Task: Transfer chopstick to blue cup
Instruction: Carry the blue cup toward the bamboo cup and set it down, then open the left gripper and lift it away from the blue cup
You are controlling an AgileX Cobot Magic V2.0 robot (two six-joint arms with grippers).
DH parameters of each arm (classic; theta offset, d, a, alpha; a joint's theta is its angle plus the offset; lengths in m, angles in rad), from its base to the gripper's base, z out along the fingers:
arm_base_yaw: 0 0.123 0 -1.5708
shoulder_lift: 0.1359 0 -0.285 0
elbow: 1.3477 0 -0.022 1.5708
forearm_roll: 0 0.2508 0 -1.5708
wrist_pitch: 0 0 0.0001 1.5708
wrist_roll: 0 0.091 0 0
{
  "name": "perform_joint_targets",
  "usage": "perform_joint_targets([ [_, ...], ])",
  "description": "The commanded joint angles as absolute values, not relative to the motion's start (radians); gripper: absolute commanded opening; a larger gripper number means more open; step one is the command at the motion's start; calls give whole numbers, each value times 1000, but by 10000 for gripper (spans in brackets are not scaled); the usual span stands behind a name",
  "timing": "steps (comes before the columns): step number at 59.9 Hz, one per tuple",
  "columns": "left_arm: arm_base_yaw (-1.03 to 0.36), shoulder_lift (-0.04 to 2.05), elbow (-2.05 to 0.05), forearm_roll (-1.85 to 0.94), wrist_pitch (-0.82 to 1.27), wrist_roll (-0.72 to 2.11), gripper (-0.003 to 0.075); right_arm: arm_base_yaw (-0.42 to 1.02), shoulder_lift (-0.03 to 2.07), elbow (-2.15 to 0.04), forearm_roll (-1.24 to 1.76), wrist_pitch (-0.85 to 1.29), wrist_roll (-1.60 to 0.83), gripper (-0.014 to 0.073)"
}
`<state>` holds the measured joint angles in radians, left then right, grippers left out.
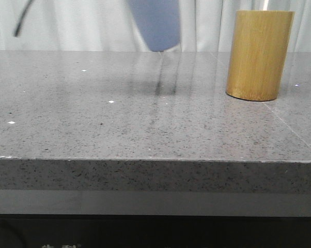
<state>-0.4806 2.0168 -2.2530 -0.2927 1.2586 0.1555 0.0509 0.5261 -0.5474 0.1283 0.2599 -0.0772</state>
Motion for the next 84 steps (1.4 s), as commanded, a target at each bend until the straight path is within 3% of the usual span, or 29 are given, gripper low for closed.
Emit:
perform_joint_targets([
  [1, -524, 2029, -2348, -322, 1269, 157, -18, 49, 534, -583, 131, 175, -73, 643],
  [34, -582, 2125, -2429, -227, 1269, 129, -8, 49, 534, -583, 131, 175, -73, 643],
  [39, -582, 2125, -2429, -227, 1269, 129, 45, 49, 534, -583, 131, 175, -73, 643],
  [50, -582, 2125, -2429, -227, 1269, 129, 265, 49, 534, -583, 131, 175, -73, 643],
  [60, -582, 2125, -2429, -227, 1269, 129, 370, 49, 534, -583, 131, 175, -73, 643],
  [77, -582, 2036, -2418, -227, 1269, 79, 391, 49, 534, -583, 131, 175, -73, 643],
  [84, -582, 1969, -2351, -207, 1269, 79, 361, 49, 534, -583, 131, 175, -73, 643],
])
